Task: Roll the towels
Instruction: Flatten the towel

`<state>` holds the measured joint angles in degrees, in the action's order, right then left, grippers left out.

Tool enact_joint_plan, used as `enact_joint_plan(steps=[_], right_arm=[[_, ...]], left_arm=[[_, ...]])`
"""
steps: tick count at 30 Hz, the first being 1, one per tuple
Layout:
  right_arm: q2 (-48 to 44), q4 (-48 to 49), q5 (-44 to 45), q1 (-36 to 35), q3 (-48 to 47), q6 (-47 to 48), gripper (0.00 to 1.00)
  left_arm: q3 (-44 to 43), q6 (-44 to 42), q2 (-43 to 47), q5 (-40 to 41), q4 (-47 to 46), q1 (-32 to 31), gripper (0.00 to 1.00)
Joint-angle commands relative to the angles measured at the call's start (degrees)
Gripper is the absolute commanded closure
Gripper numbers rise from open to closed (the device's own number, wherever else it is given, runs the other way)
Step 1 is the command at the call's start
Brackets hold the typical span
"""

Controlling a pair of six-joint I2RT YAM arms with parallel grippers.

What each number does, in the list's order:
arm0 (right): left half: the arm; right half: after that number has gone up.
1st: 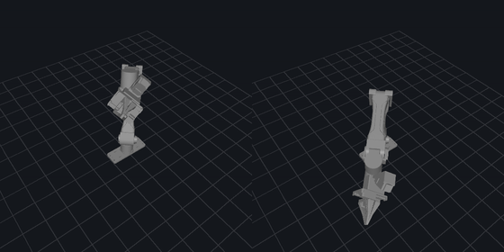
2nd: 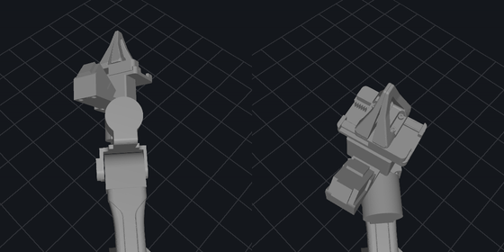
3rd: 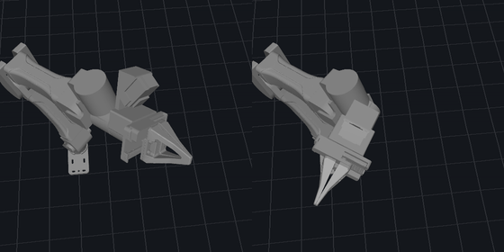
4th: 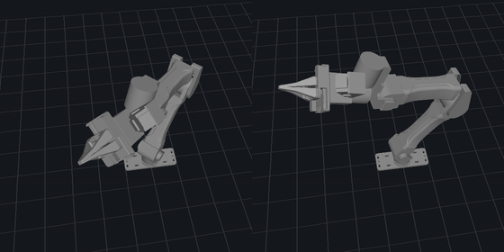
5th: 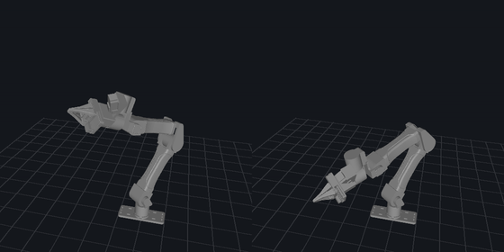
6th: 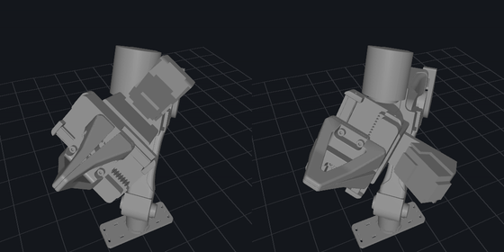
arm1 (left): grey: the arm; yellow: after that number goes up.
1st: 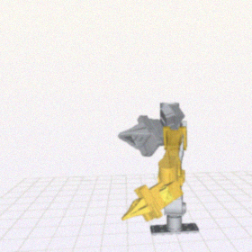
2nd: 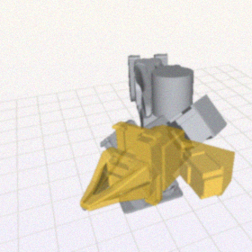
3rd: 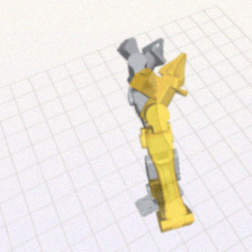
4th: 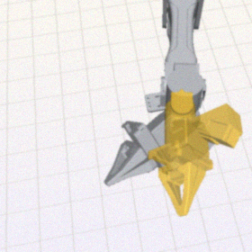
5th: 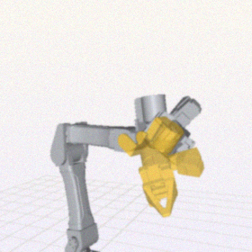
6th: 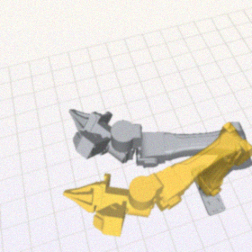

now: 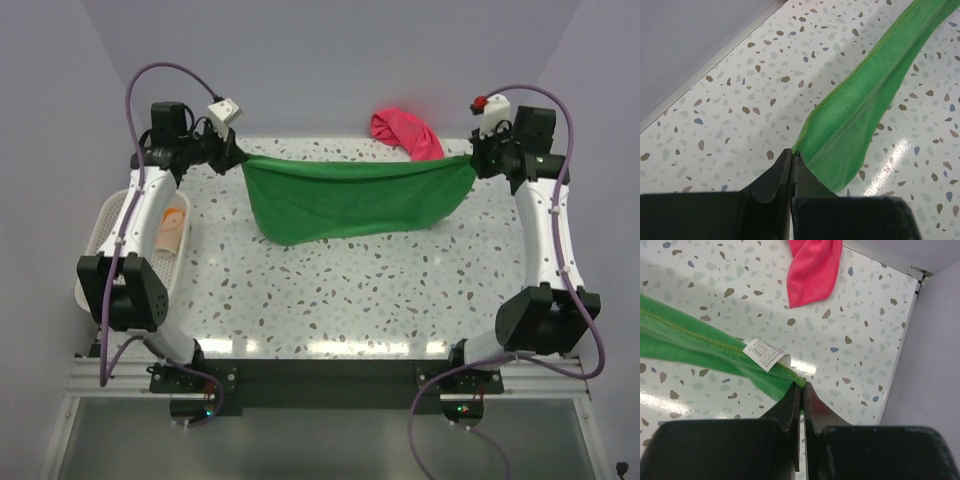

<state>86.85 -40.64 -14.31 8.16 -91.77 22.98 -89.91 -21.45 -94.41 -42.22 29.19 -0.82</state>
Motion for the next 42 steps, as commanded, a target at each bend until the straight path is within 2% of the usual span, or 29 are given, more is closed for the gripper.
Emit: enact_joint_plan(steps=[1,8,12,15,18,22,26,31,36,42], right_arm=[[-4.2,-3.2,-0.5,0.7,-0.4,1.8,1.00],[-19.9,-4.6,0.3,2.3,10.9,7.1,1.00],[-27.5,-6.8,1.6,2.5,13.9,9.3,1.00],[-29.2,-8.3,2.6,2.5,13.4,10.2,1.00],[-26.3,-9.3,3.1,2.5,11.4,11.9,1.00],[-20.9,-6.0,1.3,1.5,13.8,12.7,1.00],[-13.1,2.6,9.0,-3.1,18.8,10.2,1.00],[-2.8,13.3,13.5,-5.9,19.7,6.8,1.00],[9.9,19.5,16.3,-7.2,15.8,3.0,1.00],[23.0,19.5,19.7,-7.7,6.3,-1.5,1.00]], left_arm=[[0.1,1.5,5.5,0.1,-0.3,0.5,1.00],[12.0,-0.1,19.5,-0.7,3.0,0.7,1.00],[17.5,0.1,30.1,1.5,4.6,0.7,1.00],[17.8,0.6,33.7,3.4,6.9,0.7,1.00],[16.8,0.7,33.6,3.5,7.0,0.7,1.00],[17.3,2.7,28.0,4.3,3.6,0.7,1.00],[19.0,4.5,18.9,4.4,-1.3,0.7,1.00],[21.7,7.4,8.7,7.8,-13.9,0.7,1.00],[17.9,11.2,-3.4,8.7,-22.4,0.7,1.00],[8.6,12.9,-16.1,11.5,-24.1,0.2,1.00]])
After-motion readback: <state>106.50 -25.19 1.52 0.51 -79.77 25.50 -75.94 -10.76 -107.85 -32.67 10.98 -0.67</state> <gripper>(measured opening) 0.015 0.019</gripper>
